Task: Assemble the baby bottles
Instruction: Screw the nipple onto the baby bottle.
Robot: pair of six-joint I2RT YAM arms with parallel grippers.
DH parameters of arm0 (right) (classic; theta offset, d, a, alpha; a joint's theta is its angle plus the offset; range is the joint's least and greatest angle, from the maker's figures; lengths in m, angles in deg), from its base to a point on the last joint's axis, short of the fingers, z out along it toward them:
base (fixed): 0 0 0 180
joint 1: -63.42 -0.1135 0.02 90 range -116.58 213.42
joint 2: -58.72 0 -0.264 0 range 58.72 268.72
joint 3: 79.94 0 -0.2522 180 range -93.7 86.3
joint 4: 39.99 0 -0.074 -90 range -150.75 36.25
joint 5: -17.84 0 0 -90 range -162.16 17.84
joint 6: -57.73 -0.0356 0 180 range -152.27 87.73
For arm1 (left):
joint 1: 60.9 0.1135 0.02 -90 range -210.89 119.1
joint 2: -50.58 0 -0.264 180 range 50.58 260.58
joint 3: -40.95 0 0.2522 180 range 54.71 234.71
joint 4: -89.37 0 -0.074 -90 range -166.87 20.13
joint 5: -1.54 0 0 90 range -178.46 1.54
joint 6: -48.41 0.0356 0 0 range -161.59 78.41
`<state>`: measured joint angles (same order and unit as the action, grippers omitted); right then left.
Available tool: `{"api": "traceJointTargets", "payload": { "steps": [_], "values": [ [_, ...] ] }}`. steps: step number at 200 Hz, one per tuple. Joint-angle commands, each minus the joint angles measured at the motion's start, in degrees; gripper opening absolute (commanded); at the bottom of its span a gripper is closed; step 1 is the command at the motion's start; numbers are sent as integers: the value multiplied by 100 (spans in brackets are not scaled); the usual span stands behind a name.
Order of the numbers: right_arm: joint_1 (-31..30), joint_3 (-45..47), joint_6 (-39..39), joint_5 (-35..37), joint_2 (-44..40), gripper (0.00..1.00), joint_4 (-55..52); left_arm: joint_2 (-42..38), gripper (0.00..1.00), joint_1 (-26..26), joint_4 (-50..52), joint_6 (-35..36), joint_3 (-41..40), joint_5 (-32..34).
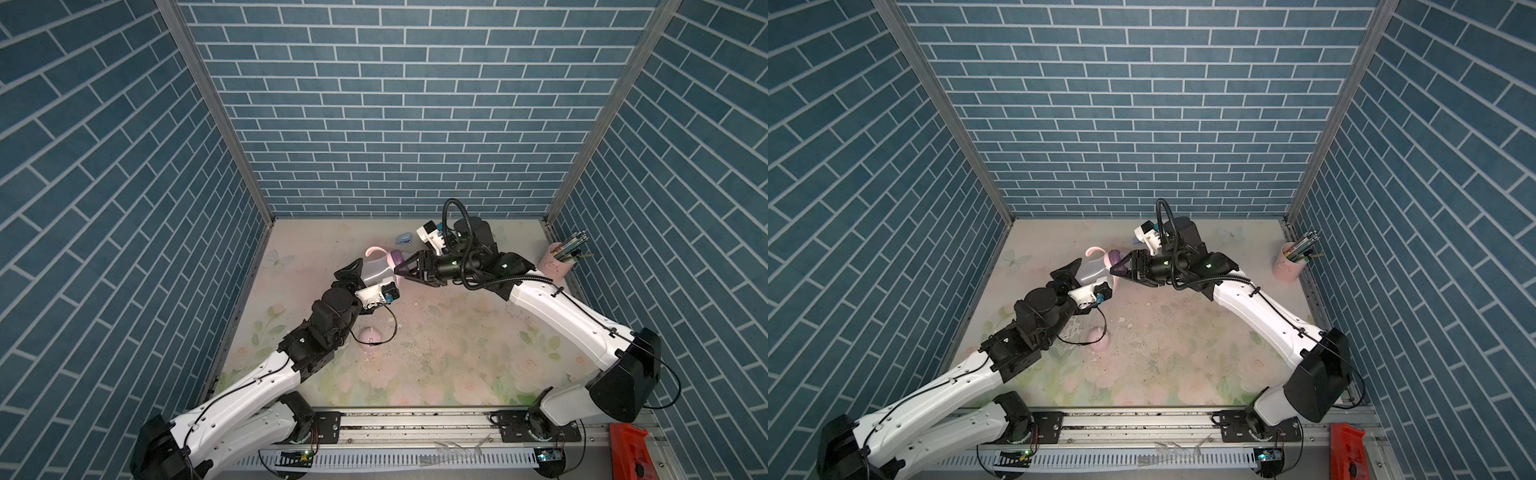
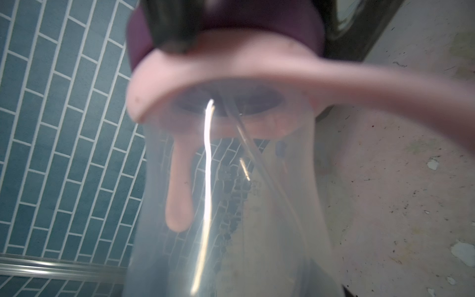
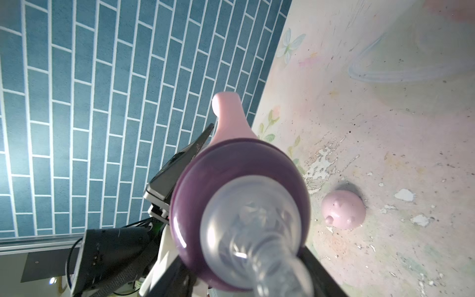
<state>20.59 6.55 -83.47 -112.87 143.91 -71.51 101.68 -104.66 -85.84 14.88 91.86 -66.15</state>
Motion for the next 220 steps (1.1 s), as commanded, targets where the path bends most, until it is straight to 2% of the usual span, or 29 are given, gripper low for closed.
{"api": "traceJointTargets", "payload": {
  "steps": [1, 10, 15, 23, 40, 50, 90, 118, 140, 169, 197, 220],
  "values": [
    [-56, -324, 375, 16, -36, 16, 104, -73, 13, -327, -371, 7, 263, -810],
    [-51, -438, 1096, 275, -221, 28, -585, -49, 12, -326, -140, -305, 417, -866],
    [-54, -470, 1527, 451, -356, 40, -953, -51, 11, -321, -29, -452, 467, -914],
    [-51, -428, 2054, 705, -618, 52, -1364, -47, 9, -299, 238, -708, 557, -1057],
    [-40, -212, 2949, 1095, -1200, 81, -1926, -77, 5, -193, 940, -1360, 832, -1588],
    [-26, -131, 3262, 1252, -1484, 91, -2123, -119, 3, -107, 1123, -1694, 894, -1986],
    [-9, -245, 4424, 1080, -2128, 96, -2400, -224, 1, 533, 1474, -2898, 1034, -4076],
    [-7, 244, 5009, 611, -2556, 97, -1334, -60, 1, 1047, 1406, -3771, 1158, -6192],
    [-6, 47, 5320, 317, -2362, 97, -950, 168, 1, 1142, 1443, -4128, 1346, -7247],
    [-6, -745, 5846, 126, -1826, 97, -1495, 374, 1, 1151, 1683, -4240, 1581, -7973],
    [-6, -1430, 6127, -258, -1401, 92, -2337, 385, 0, 1159, 1833, -4184, 1629, -8074],
    [-6, -1642, 6282, -521, -1329, 87, -2922, 409, 0, 1177, 1873, -4144, 1653, -8184]
  ]
}}
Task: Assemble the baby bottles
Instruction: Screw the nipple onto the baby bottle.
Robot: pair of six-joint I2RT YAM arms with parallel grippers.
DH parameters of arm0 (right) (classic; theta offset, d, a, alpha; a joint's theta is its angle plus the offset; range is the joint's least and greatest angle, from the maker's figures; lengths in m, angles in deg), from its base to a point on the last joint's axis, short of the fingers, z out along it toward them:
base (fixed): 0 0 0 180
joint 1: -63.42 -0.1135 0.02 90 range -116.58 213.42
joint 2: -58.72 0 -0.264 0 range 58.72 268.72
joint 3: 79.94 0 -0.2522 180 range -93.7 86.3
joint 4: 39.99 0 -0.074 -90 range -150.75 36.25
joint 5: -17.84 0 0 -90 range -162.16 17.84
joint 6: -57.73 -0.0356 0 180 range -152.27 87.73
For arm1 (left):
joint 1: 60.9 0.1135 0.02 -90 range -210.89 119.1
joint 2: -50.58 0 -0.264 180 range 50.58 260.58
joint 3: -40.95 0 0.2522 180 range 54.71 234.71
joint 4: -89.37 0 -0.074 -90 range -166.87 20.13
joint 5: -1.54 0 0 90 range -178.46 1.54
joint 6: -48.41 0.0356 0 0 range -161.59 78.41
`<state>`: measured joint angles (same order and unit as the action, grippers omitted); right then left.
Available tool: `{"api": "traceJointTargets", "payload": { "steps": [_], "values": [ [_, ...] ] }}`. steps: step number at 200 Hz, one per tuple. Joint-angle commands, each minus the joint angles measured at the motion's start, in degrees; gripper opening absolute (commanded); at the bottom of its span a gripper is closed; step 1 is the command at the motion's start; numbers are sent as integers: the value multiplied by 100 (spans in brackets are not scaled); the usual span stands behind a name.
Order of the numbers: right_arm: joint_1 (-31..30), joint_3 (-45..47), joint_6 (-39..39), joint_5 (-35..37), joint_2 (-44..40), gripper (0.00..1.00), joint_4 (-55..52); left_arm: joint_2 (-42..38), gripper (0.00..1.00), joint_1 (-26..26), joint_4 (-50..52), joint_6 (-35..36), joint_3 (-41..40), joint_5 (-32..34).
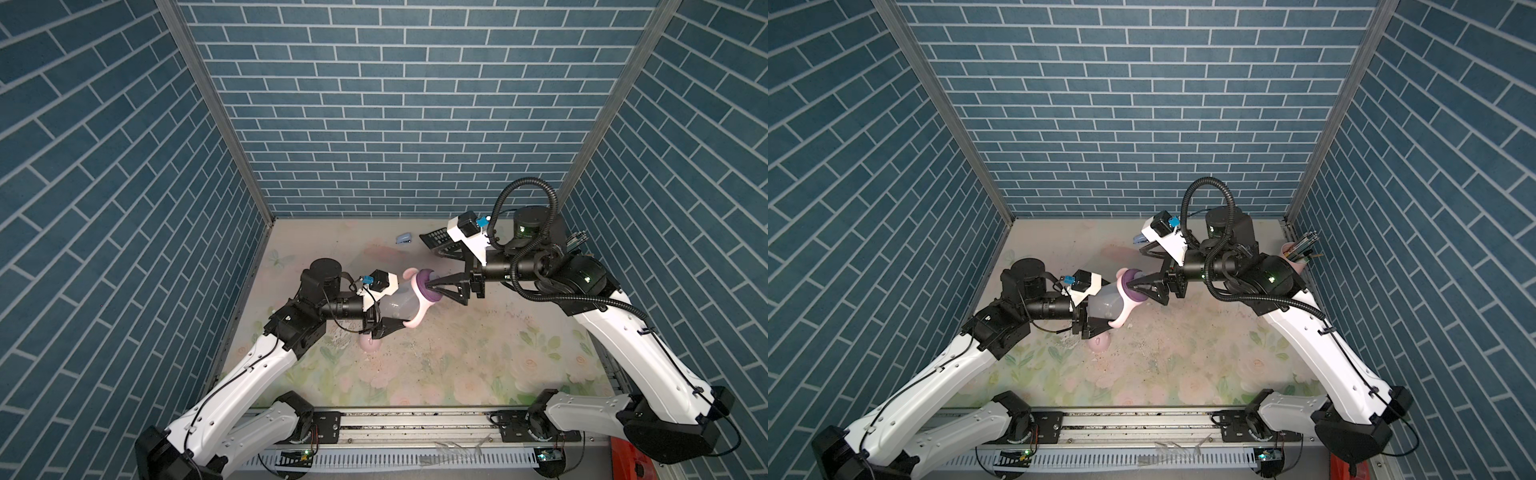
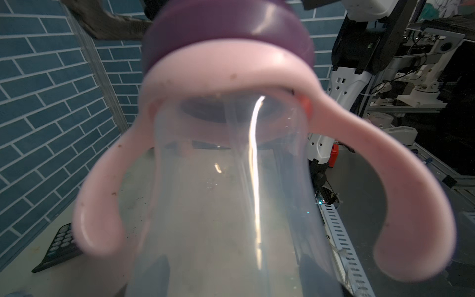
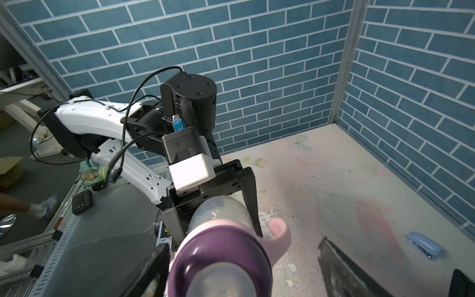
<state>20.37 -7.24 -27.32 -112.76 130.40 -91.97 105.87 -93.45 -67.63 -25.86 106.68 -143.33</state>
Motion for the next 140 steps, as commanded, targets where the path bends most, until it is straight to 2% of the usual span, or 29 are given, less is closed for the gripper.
{"api": "traceJointTargets", "payload": {
  "steps": [1, 24, 50, 140],
  "values": [
    [16, -267, 671, -539, 22, 87, -900, -10, 0, 56, 57, -70, 173, -474],
    [16, -361, 834, -706, -14, 84, -1437, 64, 0, 60, 214, 66, 239, -645],
    [17, -391, 852, -706, 30, 89, -1838, 156, 0, 57, 517, 245, 395, -776],
    [15, -557, 541, -572, 382, 85, -1925, 297, 0, 57, 975, 548, 543, -825]
  ]
}}
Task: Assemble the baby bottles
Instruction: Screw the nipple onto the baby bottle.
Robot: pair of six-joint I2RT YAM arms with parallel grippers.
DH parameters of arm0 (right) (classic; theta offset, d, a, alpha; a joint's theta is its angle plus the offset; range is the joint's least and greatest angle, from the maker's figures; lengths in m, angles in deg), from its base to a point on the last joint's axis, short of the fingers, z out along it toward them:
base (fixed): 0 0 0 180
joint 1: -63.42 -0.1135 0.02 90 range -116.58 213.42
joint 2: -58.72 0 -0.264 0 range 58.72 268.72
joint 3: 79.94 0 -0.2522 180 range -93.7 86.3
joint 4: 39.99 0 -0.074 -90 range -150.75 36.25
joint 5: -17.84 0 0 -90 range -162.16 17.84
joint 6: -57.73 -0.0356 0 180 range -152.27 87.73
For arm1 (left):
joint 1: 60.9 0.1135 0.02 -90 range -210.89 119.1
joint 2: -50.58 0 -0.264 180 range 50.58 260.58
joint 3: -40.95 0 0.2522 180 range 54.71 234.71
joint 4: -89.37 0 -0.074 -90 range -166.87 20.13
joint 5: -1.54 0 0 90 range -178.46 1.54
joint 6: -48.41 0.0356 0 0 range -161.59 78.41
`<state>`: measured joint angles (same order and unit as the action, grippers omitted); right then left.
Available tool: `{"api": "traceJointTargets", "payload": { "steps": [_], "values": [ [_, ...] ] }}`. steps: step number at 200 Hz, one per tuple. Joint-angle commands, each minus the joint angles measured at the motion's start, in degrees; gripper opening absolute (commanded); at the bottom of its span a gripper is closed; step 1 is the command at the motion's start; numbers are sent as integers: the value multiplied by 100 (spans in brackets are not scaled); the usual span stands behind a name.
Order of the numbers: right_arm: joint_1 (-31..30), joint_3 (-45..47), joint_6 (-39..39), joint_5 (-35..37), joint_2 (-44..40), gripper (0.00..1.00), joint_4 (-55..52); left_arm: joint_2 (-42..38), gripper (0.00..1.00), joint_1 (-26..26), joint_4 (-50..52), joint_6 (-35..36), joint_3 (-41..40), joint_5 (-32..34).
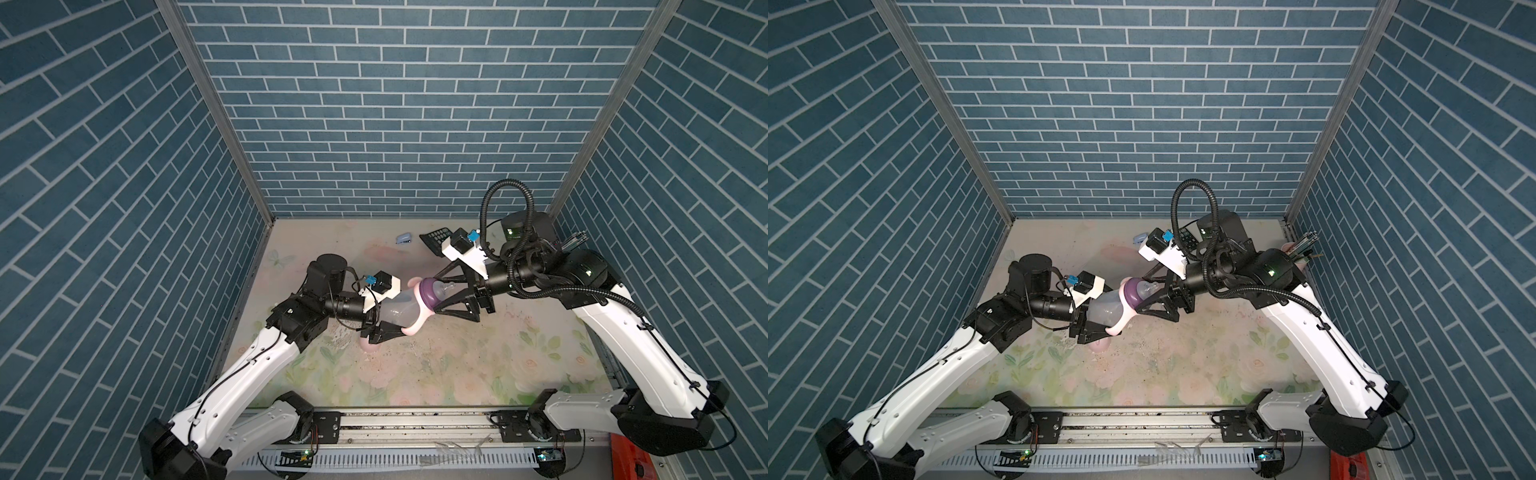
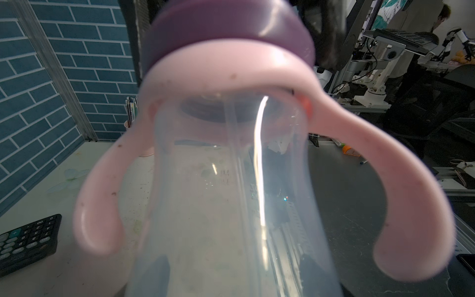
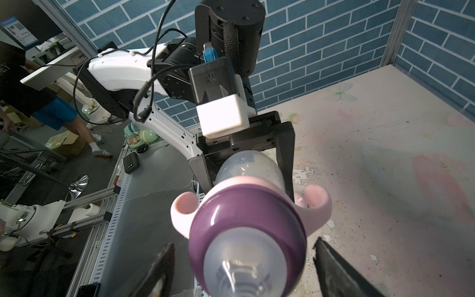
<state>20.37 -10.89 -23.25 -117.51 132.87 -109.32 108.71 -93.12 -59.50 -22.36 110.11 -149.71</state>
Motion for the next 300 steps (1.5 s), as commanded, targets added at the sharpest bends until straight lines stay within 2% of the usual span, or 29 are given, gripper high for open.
{"api": "traceJointTargets", "payload": {
  "steps": [1, 100, 157, 189, 231, 243, 263, 300],
  "values": [
    [15, -198, 135, -98, 139, 85, -195, 14, 0, 28, 166, 197, 200, -186],
    [7, -345, 127, -274, 370, 86, -588, -4, 0, 32, 215, 241, 191, -71],
    [12, -332, 12, -150, 399, 80, -540, 45, 0, 27, 351, 251, 261, -47],
    [11, -301, -197, -37, 409, 62, -363, 57, 0, 31, 390, 244, 270, 77],
    [12, 142, -828, 34, 355, 12, 343, 71, 0, 22, 610, 324, 313, 497],
    [7, 287, -1016, 76, 352, 9, 511, 81, 0, 19, 716, 389, 339, 757],
    [7, 525, -1370, 193, 381, 2, 753, 52, 0, -19, 742, 419, 324, 1556],
    [31, 1078, -2184, 329, 390, 0, 1548, -70, 0, -156, 463, 616, 87, 2962]
  ]
}}
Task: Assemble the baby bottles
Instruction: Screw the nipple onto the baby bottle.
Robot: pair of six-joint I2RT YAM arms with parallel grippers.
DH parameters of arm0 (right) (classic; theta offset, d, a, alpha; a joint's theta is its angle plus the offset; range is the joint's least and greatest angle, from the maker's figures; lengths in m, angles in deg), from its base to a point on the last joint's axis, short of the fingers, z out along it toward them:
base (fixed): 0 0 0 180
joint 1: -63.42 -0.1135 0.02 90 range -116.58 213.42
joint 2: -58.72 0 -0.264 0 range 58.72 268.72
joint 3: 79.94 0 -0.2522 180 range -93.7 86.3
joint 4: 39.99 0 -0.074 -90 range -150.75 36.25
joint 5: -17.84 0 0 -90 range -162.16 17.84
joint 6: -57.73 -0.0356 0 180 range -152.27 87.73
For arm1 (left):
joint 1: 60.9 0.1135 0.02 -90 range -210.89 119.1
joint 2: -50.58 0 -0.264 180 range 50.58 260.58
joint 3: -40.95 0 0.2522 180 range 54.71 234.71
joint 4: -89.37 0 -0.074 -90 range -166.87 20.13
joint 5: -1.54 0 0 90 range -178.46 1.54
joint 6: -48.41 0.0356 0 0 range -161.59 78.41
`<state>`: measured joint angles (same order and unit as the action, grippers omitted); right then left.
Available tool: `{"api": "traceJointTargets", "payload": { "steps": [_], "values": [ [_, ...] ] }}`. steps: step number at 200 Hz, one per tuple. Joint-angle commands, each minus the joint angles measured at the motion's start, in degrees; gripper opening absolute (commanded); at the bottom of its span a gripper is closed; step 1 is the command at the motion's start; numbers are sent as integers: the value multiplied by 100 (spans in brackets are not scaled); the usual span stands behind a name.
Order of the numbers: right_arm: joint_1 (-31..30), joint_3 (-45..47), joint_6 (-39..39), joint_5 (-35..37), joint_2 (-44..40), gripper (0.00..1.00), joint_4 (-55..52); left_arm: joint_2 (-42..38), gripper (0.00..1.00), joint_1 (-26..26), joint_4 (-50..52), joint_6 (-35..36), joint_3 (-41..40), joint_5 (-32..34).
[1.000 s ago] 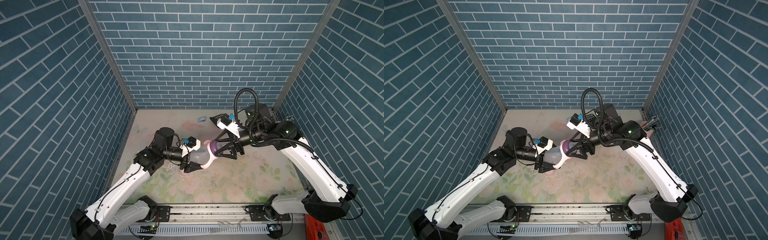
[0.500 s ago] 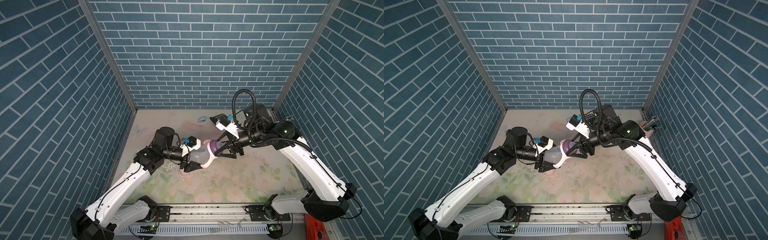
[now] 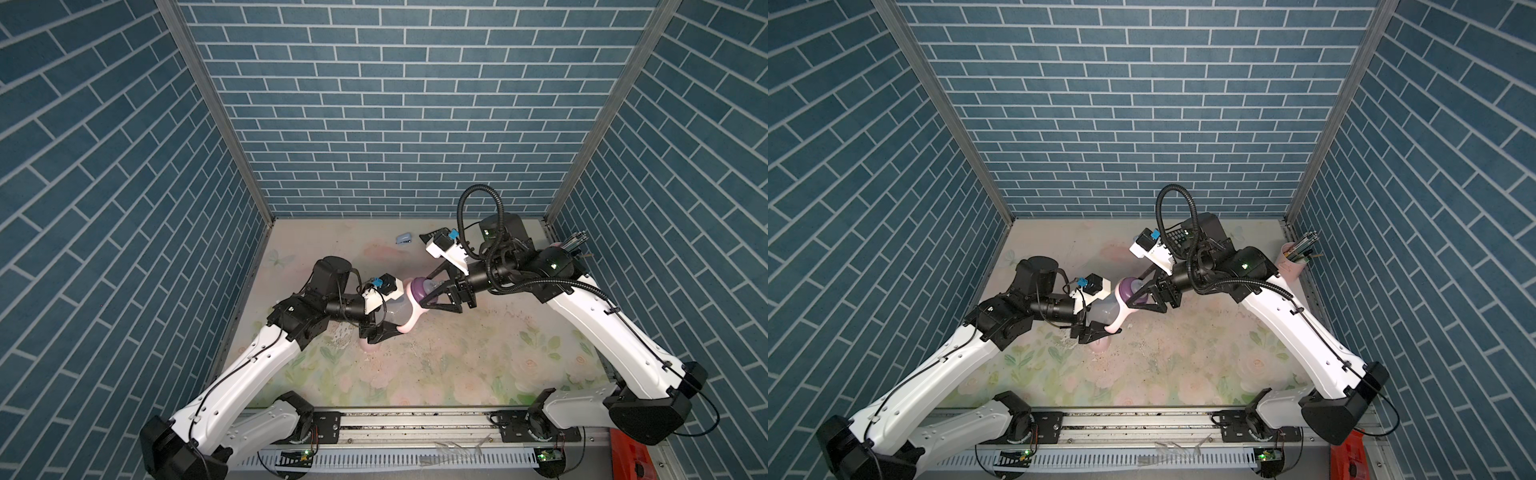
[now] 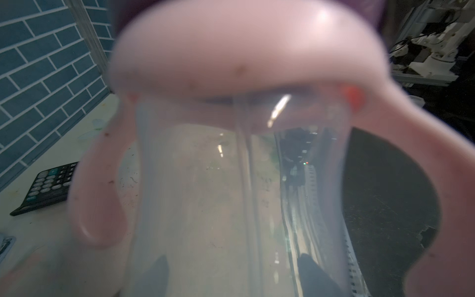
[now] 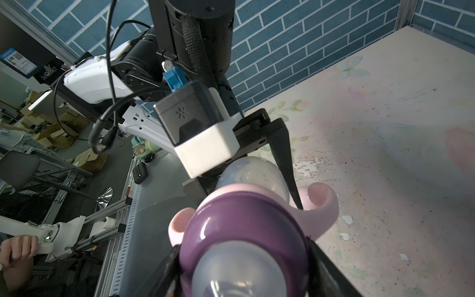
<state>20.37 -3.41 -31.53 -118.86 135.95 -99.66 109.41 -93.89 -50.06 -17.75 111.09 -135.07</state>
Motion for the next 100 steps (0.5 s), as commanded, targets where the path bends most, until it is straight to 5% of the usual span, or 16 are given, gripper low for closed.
{"api": "traceJointTargets", "payload": {
  "steps": [1, 44, 100],
  "values": [
    [32, 340, -1374, 471, 86, 0, 600, -151, 0, -86, -500, 164, -25, 1533],
    [155, 599, -2161, 505, 190, 0, 1258, -467, 0, -311, -1088, 315, -470, 2560],
    [303, 805, -2738, 605, 205, 0, 1650, -888, 0, -322, -1529, 197, -751, 2929]
  ]
}}
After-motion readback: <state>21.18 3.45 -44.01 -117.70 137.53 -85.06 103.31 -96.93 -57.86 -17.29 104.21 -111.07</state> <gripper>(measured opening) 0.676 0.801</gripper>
